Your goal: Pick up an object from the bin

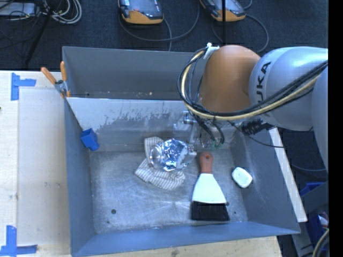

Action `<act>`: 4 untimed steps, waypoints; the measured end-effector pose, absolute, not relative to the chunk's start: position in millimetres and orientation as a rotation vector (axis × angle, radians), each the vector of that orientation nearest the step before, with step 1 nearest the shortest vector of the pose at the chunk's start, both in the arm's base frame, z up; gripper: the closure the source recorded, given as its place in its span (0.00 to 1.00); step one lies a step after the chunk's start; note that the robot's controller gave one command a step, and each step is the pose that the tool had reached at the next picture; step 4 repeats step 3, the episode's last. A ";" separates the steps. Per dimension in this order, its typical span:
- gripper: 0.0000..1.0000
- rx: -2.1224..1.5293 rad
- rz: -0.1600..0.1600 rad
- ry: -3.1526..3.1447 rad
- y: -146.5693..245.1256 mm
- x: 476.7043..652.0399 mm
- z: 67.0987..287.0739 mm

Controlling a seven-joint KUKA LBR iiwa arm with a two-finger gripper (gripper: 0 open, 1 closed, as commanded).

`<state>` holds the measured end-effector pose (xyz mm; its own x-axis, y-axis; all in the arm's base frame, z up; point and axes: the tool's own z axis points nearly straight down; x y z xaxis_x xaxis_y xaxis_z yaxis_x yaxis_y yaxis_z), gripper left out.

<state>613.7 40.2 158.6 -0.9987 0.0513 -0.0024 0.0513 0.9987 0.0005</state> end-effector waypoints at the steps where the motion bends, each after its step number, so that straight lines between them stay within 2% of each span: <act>1: 0.00 0.029 0.000 3.142 35.9 616.2 137.5; 2: 0.00 0.524 0.003 3.099 53.9 615.4 94.9; 3: 1.00 0.058 0.005 3.132 53.3 620.8 81.5; 4: 1.00 0.058 0.005 3.132 53.3 620.8 81.5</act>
Offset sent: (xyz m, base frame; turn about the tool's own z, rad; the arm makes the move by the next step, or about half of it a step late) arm 0.0002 0.0246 -0.0886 0.3844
